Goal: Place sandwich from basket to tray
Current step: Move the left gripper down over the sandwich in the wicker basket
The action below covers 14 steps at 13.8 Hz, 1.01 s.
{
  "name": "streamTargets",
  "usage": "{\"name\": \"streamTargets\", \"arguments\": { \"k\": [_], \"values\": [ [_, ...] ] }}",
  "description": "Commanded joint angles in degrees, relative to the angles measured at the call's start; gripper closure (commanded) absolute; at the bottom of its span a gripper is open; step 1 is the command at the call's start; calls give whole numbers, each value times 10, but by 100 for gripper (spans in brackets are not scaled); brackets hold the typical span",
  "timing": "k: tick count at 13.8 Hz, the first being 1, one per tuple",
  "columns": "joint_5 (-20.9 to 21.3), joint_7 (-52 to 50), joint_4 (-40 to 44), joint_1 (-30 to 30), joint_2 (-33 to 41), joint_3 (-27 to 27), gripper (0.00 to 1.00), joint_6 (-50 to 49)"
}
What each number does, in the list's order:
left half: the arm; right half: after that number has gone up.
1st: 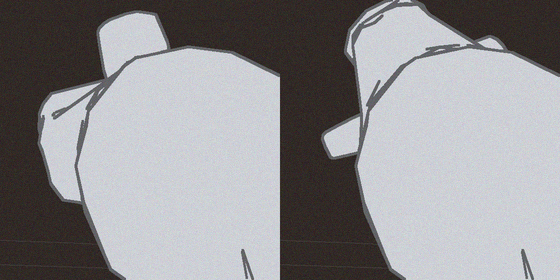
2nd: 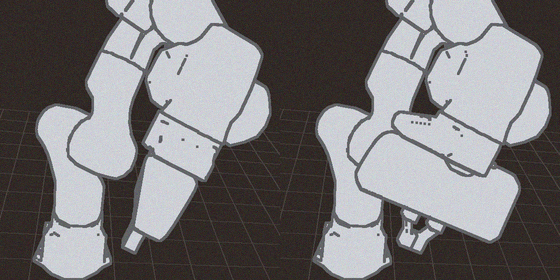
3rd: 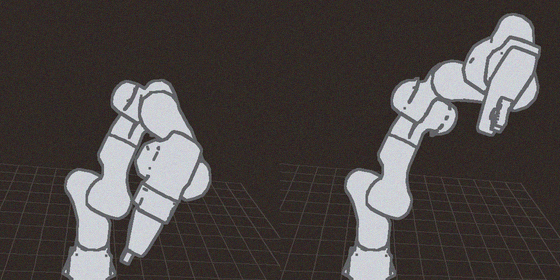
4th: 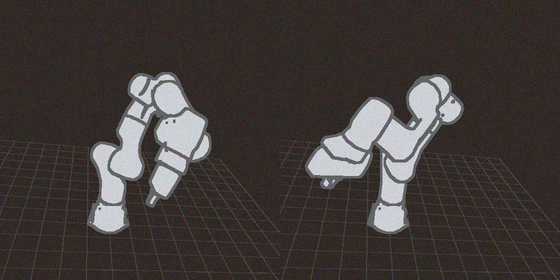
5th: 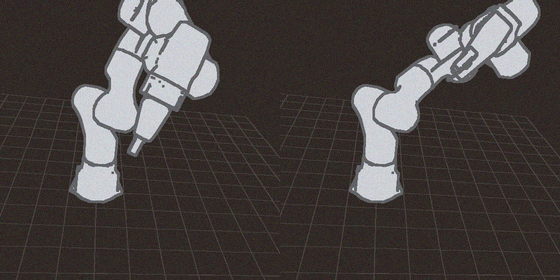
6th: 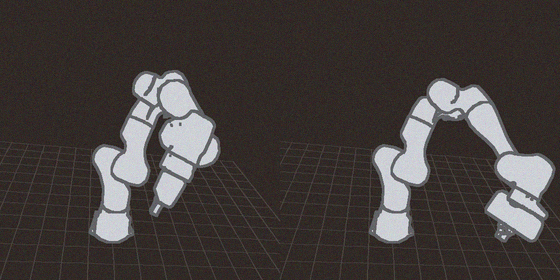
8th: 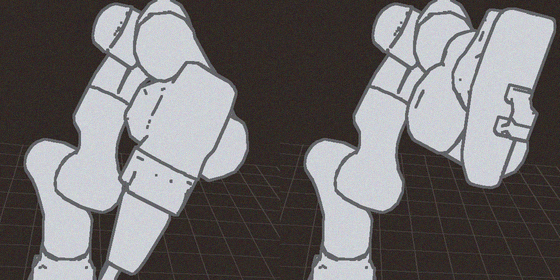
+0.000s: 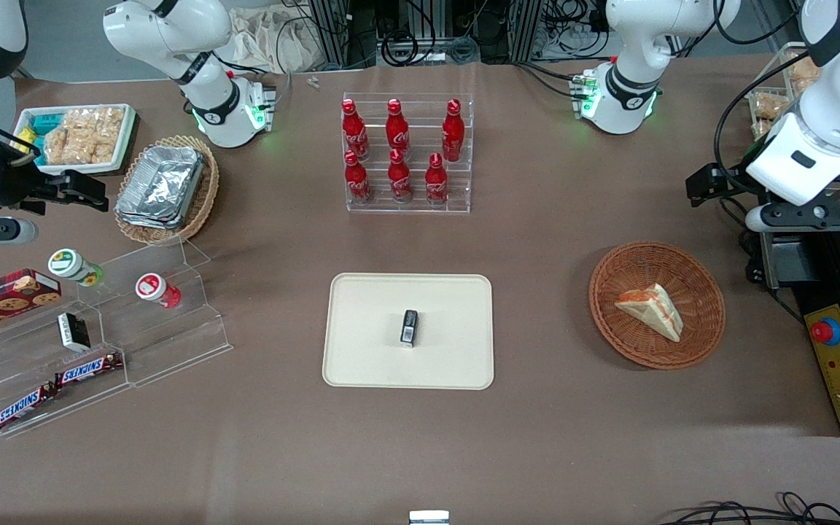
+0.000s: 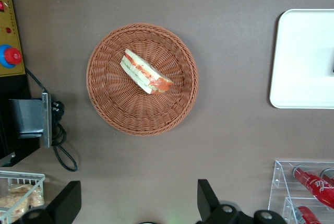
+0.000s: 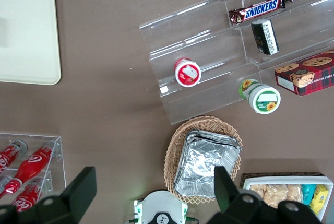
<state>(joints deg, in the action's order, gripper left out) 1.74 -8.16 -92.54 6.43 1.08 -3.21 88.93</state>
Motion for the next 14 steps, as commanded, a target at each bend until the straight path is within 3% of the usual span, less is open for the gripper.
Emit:
{"name": "streamTargets", "arguments": {
  "k": [1, 5, 9, 14],
  "values": [
    [17, 2, 11, 3, -2, -13, 0, -21],
    [18, -16, 11, 1, -31, -8, 0, -21],
    [17, -184, -29, 0, -80, 15, 0, 6],
    [18, -314, -202, 0, -103, 22, 0, 268]
  ]
}}
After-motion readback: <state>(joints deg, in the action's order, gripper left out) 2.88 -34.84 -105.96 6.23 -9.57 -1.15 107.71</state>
